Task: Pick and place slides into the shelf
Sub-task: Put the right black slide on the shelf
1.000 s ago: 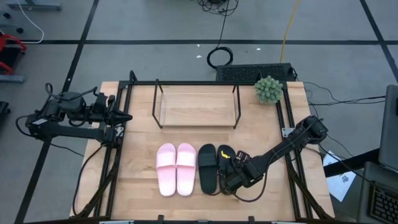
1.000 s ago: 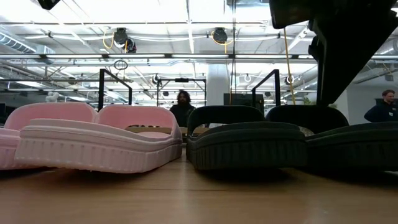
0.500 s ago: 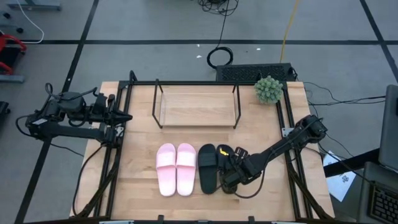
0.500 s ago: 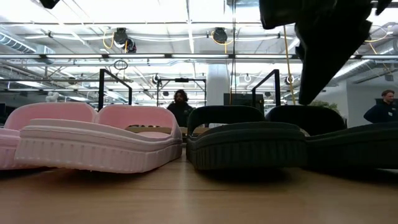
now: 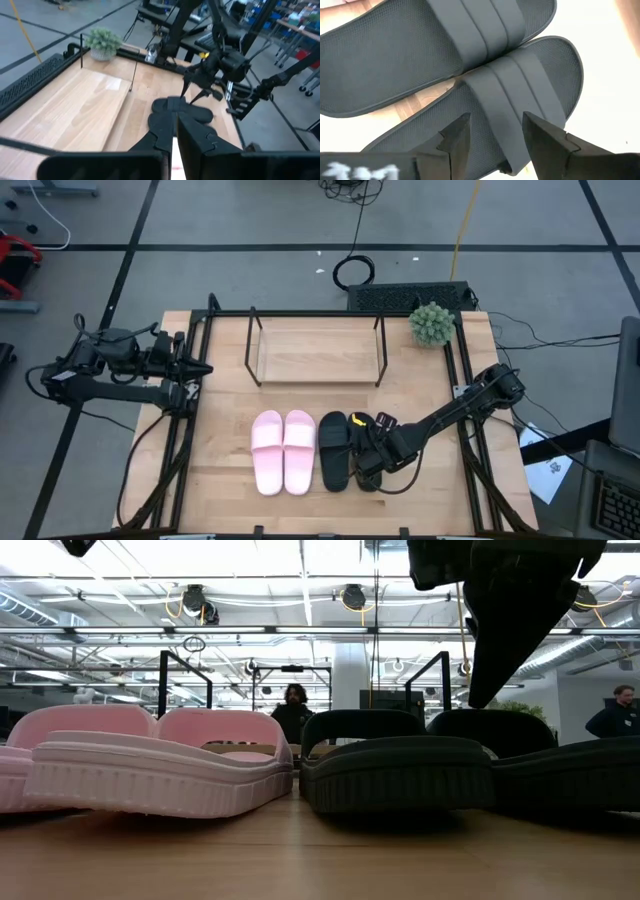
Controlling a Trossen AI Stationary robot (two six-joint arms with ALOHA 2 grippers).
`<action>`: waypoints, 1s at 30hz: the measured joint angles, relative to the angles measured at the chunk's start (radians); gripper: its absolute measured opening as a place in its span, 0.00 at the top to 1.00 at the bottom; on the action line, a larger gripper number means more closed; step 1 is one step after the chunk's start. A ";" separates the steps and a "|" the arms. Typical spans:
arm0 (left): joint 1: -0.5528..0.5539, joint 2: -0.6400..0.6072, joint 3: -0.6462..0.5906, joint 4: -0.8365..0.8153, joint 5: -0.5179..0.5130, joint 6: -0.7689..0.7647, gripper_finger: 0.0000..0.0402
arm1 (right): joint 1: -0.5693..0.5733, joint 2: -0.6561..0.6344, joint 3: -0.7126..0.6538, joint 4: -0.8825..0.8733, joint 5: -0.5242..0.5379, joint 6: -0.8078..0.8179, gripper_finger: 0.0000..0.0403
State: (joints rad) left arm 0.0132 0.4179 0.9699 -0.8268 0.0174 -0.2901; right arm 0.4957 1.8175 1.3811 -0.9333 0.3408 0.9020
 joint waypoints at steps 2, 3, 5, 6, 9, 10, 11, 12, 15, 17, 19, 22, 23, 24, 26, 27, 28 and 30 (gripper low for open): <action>0.000 0.000 0.000 -0.013 0.000 0.000 0.94 | 0.000 0.000 0.000 0.000 0.000 0.001 0.59; 0.000 0.000 0.000 -0.019 0.000 0.000 0.94 | 0.000 0.000 0.000 0.000 0.000 0.001 0.59; 0.000 0.000 0.000 -0.021 0.000 0.000 0.94 | 0.000 0.000 0.000 -0.002 0.000 0.001 0.59; 0.000 0.000 0.000 -0.021 0.000 0.000 0.94 | 0.000 0.000 0.000 -0.006 -0.001 0.001 0.59; 0.000 0.000 0.000 -0.021 0.000 0.000 0.94 | 0.000 0.000 -0.022 0.008 -0.013 0.002 0.59; 0.000 0.000 0.000 -0.021 0.000 0.000 0.94 | 0.000 0.000 -0.035 0.012 -0.032 0.002 0.59; 0.000 0.000 0.000 -0.021 0.000 0.000 0.94 | 0.000 0.000 -0.047 0.019 -0.047 0.004 0.59; 0.000 0.000 0.000 -0.021 0.000 0.000 0.94 | 0.001 0.000 -0.057 0.025 -0.053 0.014 0.59; 0.000 0.000 0.000 -0.022 -0.001 0.000 0.94 | 0.001 -0.001 -0.076 0.029 -0.049 0.037 0.59; 0.000 0.000 0.000 -0.021 -0.001 0.000 0.94 | 0.002 -0.001 -0.077 0.030 -0.029 0.041 0.59; 0.000 0.000 0.000 -0.022 -0.011 0.000 0.94 | 0.002 -0.001 -0.077 0.036 -0.015 0.038 0.59; 0.000 0.000 0.000 -0.022 -0.028 0.000 0.94 | 0.002 -0.001 -0.078 0.036 0.007 0.031 0.59; 0.000 0.000 0.000 -0.022 -0.028 0.000 0.94 | 0.002 -0.001 -0.078 0.035 0.013 0.030 0.59; 0.000 0.000 0.000 -0.022 -0.029 0.001 0.94 | 0.002 -0.001 -0.079 0.034 0.018 0.029 0.59; 0.000 0.000 0.000 -0.022 -0.029 0.004 0.94 | 0.002 -0.001 -0.079 0.030 0.022 0.029 0.59; 0.000 0.000 0.000 -0.022 -0.029 0.005 0.94 | 0.002 -0.001 -0.079 0.026 0.023 0.029 0.59; 0.000 0.000 0.000 -0.022 -0.029 0.005 0.94 | 0.002 -0.001 -0.079 0.022 0.025 0.029 0.59; 0.000 0.000 0.000 -0.022 -0.029 0.013 0.94 | 0.002 0.000 -0.079 0.015 0.028 0.029 0.59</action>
State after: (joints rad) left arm 0.0135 0.4179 0.9699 -0.8483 -0.0113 -0.2766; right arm 0.4973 1.8175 1.3022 -0.9184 0.3687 0.9309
